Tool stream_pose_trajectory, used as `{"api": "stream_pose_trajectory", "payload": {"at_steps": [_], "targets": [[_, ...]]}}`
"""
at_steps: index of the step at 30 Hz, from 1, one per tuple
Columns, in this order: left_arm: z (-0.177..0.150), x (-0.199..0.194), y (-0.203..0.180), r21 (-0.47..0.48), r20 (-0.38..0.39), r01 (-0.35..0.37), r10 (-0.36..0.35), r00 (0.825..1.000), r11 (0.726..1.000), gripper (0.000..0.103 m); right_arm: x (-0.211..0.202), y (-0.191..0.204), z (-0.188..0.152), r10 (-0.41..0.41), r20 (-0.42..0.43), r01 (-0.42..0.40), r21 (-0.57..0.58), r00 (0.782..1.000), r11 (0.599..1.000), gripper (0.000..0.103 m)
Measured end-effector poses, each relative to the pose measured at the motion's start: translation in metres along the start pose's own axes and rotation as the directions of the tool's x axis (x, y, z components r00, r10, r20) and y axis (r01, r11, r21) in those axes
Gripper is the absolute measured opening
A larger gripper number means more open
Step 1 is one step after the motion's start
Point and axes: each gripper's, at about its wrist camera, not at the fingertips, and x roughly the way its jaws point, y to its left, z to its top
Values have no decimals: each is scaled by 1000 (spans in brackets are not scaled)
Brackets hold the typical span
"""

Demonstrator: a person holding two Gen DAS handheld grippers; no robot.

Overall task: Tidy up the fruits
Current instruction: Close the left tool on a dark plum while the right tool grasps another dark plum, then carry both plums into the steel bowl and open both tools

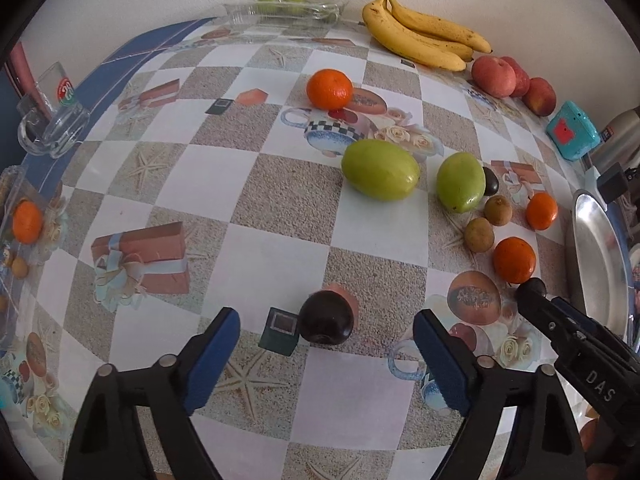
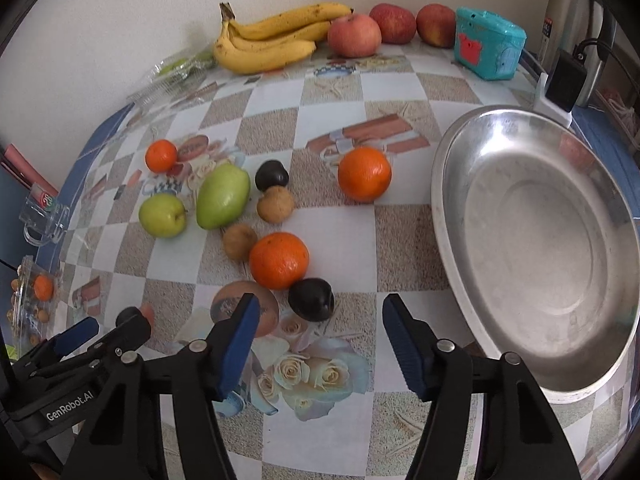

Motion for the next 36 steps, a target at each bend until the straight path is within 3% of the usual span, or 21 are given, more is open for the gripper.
{"api": "stream_pose_trajectory", "payload": {"at_steps": [11, 21, 24, 36], "targets": [[0, 8, -2, -5, -19, 0, 0, 1000, 1000, 69, 15, 5, 0, 4, -29, -5, -36, 1000, 999, 45], [2, 9, -3, -6, -18, -5, 5, 1000, 1000, 34, 18, 8, 4, -2, -19, 1, -62, 1000, 998, 35], [2, 8, -2, -10, -19, -2, 1, 1000, 1000, 31, 18, 7, 4, 2, -20, -3, -56, 1000, 998, 26], [2, -6, 6, -55, 13, 19, -19, 1000, 998, 30, 10, -2, 3, 28, -21, -28, -7, 999, 1000, 25]]}}
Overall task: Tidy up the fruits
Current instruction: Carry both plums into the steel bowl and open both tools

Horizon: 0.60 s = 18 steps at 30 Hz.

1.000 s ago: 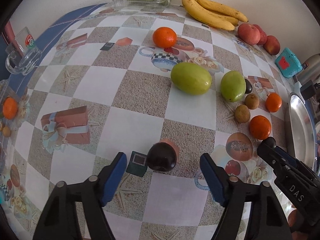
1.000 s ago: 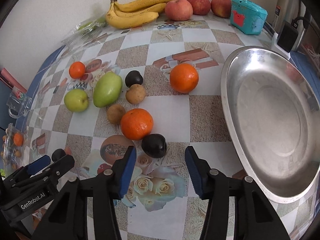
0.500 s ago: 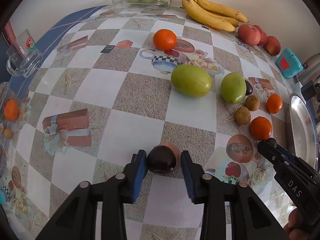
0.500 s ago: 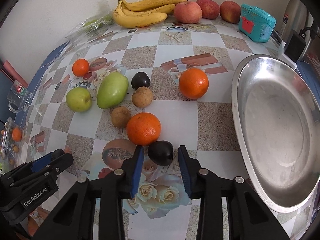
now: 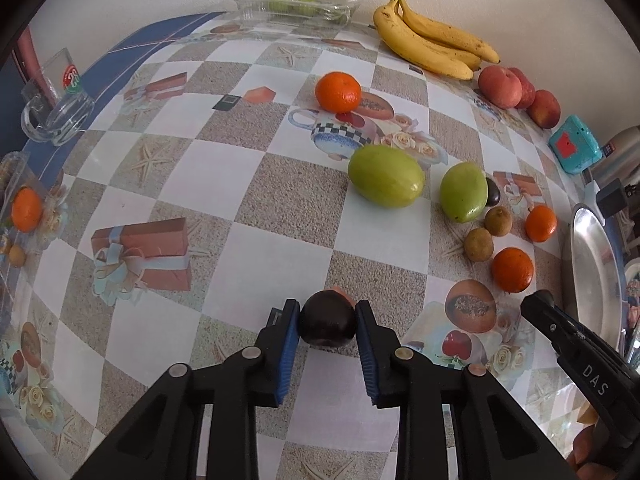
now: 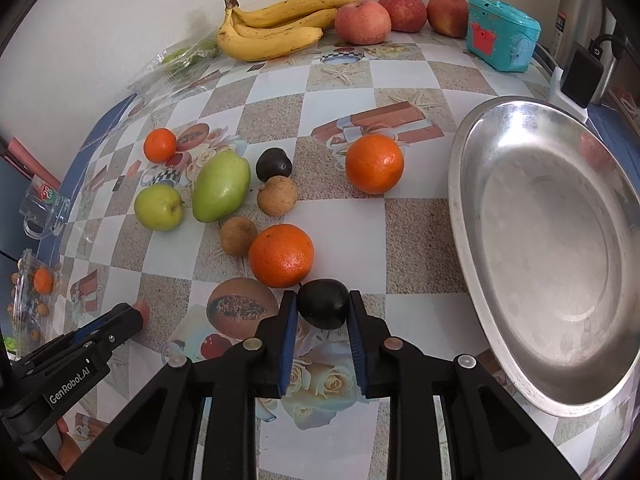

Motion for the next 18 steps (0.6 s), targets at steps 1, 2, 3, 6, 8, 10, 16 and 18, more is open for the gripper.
{"api": "stream_pose_trajectory", "payload": {"at_steps": [1, 2, 3, 6, 8, 10, 16, 18], "targets": [[1, -3, 0, -7, 6, -1, 1, 1000, 1000, 30, -3, -1, 0, 4, 6, -5, 5, 1000, 1000, 25], [3, -6, 0, -14, 13, -1, 1, 1000, 1000, 30, -6, -1, 1, 9, 14, -9, 9, 1000, 1000, 25], [4, -9, 0, -19, 19, -1, 2, 1000, 1000, 30, -10, -1, 1, 14, 20, -14, 14, 1000, 1000, 25], [14, -17, -3, -34, 33, 4, -3, 999, 999, 30, -24, -3, 3, 27, 41, -28, 32, 999, 999, 25], [23, -23, -8, -40, 45, 10, -8, 999, 999, 30, -35, -3, 8, 26, 64, -29, 42, 998, 999, 25], [33, -27, -14, -50, 60, 17, -14, 998, 999, 30, -46, -2, 13, 29, 94, -33, 40, 995, 999, 25], [63, -35, -40, -67, 103, 66, -59, 993, 996, 30, -65, -2, 37, 12, 151, -20, 54, 988, 998, 25], [72, -34, -51, -72, 111, 77, -68, 991, 994, 30, -66, -3, 44, 5, 160, -16, 67, 987, 998, 25]]}}
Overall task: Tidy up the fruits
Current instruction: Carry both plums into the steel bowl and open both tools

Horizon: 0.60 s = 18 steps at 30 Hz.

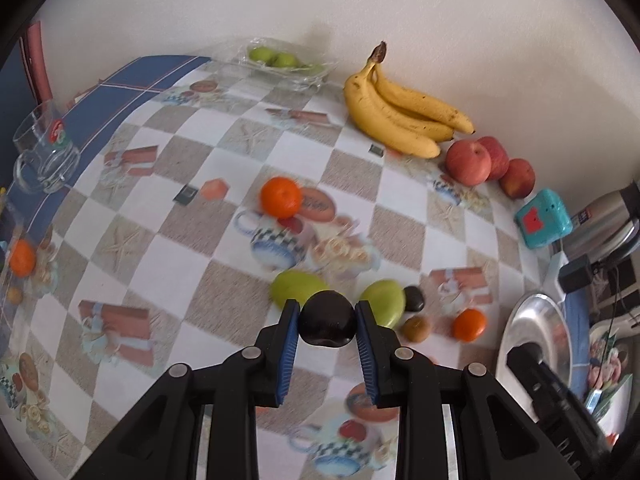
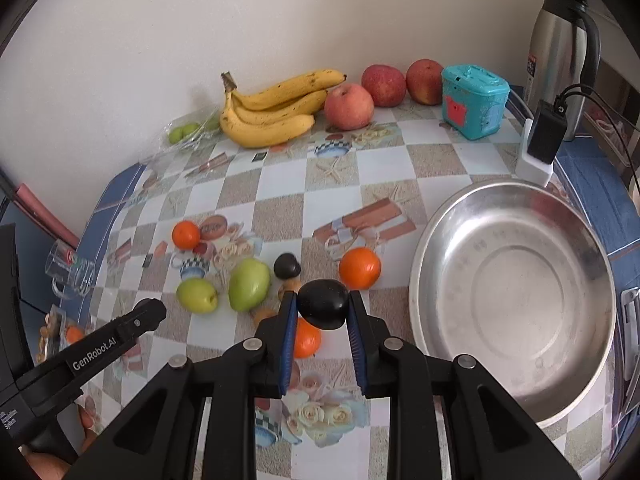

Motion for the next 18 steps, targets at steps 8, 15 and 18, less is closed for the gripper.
{"api": "stream_pose_trajectory", "payload": {"at_steps": [8, 15, 18], "targets": [[4, 18, -57, 60, 5, 46, -47, 999, 997, 30, 7, -17, 11, -55, -14, 56, 23, 998, 998, 25], [-23, 24, -118, 230, -9, 84, -84, 996, 969, 30, 1, -69, 10, -141, -33, 143, 111, 990, 983, 25], [-36, 24, -143, 298, -28, 121, -118, 993, 947, 30, -4, -100, 7, -205, -50, 210, 168, 978, 963, 25]]}}
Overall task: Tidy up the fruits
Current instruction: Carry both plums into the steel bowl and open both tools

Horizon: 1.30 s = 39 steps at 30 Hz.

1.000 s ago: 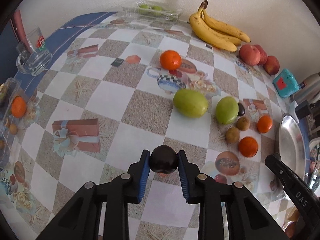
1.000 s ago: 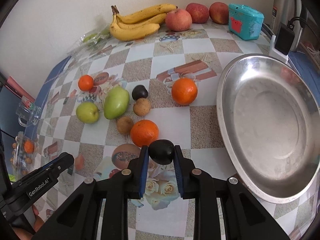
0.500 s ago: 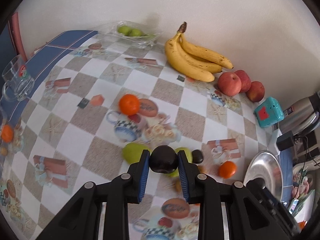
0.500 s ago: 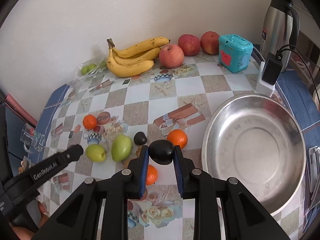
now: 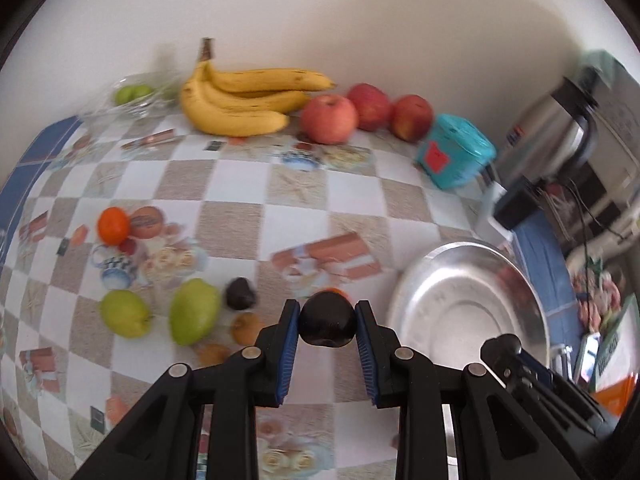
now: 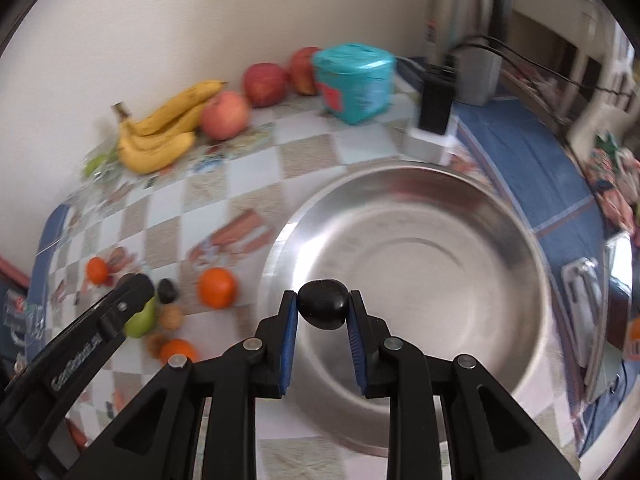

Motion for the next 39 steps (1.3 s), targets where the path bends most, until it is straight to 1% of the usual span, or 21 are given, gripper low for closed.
{"api": "stream_pose_trajectory", "payload": {"at_steps": [3, 6, 10, 12, 14, 20, 25, 28, 37, 39], "targets": [[-5, 5, -26, 73, -8, 27, -26, 1000, 997, 30, 0, -28, 2, -55, -3, 56, 47, 998, 997, 25], [-9, 12, -48, 140, -22, 55, -52, 998, 989, 30, -1, -50, -3, -89, 1, 89, 83, 996, 993, 25], [-11, 22, -68, 199, -31, 76, -71, 997, 977, 30, 0, -67, -4, -108, 13, 106, 120, 994, 987, 25], [-8, 30, -77, 228, -35, 71, -65, 997, 971, 30, 2, -72, -5, -99, 22, 95, 143, 995, 985, 26], [-8, 37, -80, 234, -49, 73, -64, 997, 969, 30, 6, -75, -5, -95, 20, 91, 156, 995, 984, 26], [-14, 53, -82, 242, -86, 85, -66, 994, 967, 30, 17, -82, -6, -117, -13, 118, 194, 993, 974, 25], [-19, 63, -77, 234, -98, 67, -45, 994, 970, 31, 23, -83, -7, -122, -34, 127, 192, 992, 973, 25], [-18, 63, -74, 224, -95, 78, -58, 994, 972, 31, 25, -81, -8, -122, -40, 127, 183, 992, 975, 25], [-14, 64, -64, 204, -85, 59, -42, 995, 977, 31, 31, -76, -10, -121, -63, 129, 162, 991, 978, 25], [-13, 64, -64, 204, -89, 61, -44, 995, 977, 33, 32, -76, -10, -115, -64, 124, 163, 991, 979, 25]]}}
